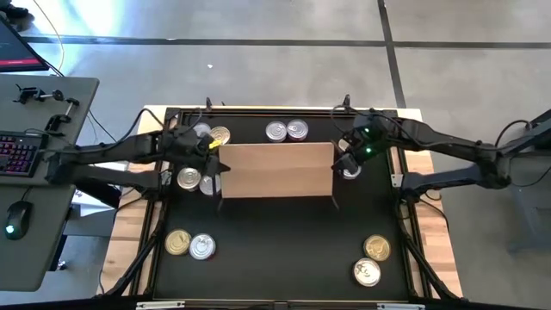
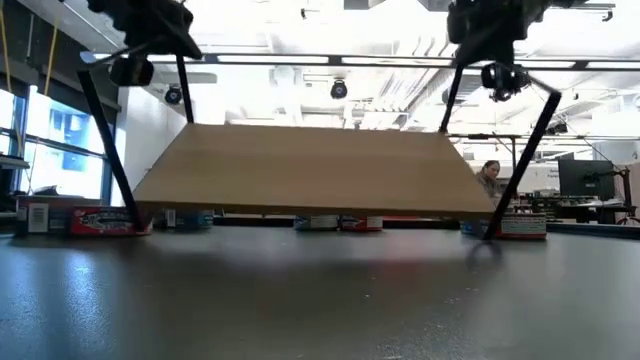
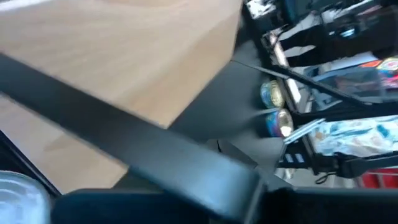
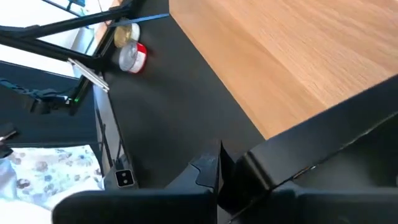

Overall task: Stack canned seafood by type on shelf
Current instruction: Move the shelf to the center

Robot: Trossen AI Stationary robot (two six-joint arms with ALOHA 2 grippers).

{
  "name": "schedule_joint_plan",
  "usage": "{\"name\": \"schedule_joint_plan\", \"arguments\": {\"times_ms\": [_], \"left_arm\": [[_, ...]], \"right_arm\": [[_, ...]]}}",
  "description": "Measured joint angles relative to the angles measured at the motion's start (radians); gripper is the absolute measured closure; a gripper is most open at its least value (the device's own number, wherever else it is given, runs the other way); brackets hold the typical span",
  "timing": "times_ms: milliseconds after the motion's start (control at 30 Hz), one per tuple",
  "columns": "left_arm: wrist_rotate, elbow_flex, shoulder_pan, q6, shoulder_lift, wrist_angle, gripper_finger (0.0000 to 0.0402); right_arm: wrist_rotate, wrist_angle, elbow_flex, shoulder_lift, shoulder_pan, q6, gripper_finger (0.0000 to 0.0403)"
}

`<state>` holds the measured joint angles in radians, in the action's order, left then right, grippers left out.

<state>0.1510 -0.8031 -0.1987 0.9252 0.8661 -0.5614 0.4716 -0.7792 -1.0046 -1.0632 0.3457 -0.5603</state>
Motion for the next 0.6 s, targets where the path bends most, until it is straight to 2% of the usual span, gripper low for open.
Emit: {"name": "schedule_joint_plan", "arguments": {"times_ms": [200, 500, 600], "left_arm": [[0.063, 0.0, -0.102, -0.122, 0.034, 0.015, 0.036], [0.074, 0.0, -0.19, -0.264, 0.038, 0.024, 0.028], [0.085, 0.0, -0.223, -0.306, 0.039, 0.021, 0.0261]], "right_arm": [[0.019, 0.004, -0.002, -0.031, 0.067, 0.065, 0.0383], [0.0, -0.029, 0.002, -0.009, 0.141, 0.111, 0.0278], [-0.022, -0.036, 0.002, -0.01, 0.155, 0.122, 0.026]]}}
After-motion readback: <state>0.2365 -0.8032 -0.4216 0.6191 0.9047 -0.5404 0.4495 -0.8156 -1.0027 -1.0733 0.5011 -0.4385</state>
